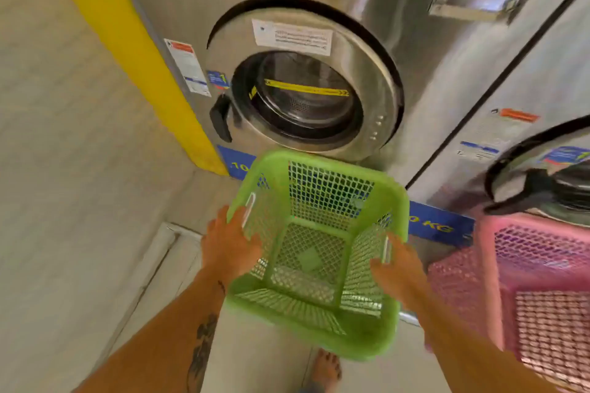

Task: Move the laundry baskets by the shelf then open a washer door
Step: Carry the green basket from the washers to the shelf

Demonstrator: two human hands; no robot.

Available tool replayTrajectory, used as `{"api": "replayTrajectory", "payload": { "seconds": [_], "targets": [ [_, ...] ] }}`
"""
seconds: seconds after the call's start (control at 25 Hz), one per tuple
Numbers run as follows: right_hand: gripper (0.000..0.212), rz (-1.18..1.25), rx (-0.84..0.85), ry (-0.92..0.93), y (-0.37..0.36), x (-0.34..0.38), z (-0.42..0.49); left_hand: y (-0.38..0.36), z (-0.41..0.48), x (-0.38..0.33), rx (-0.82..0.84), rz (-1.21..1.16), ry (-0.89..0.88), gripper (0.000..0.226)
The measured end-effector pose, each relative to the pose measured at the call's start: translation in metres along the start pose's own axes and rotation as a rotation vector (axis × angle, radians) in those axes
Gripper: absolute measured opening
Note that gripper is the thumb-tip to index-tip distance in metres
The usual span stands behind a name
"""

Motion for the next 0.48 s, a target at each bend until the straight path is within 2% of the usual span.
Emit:
{"api": "replayTrajectory", "payload": {
  "seconds": [0.08, 0.2, 0.36, 0.48],
  "targets": [
    [0.062, -0.124, -0.104, -0.05, 0.0, -0.012, 0.016, -0.017, 0.023, 0.002, -0.01, 0.072, 0.022, 0.068],
    [0.069, -0.136, -0.143, -0.06, -0.008, -0.029, 0.023, -0.039, 0.048, 0.02, 0.024, 0.062, 0.069, 0.069],
    [0.078, -0.184, -0.176, -0.015, -0.014, -0.037, 0.022, -0.045, 0.059, 0.034, -0.015, 0.036, -0.035, 0.082],
    [0.081, -0.199, -0.19, 0.004, -0.02, -0.021, 0.005, -0.031, 0.044, 0.051, -0.06, -0.042, -0.071, 0.08]
  ]
}}
Point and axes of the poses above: each hand's wrist, its own z-axis towards the middle knuckle, its own y-axis out of the back of the hand, x = y × z, the point moved 5 cm from there along z, towards the middle knuckle, and after that the axes turned 10 degrees about y, right-handed, at the moved point
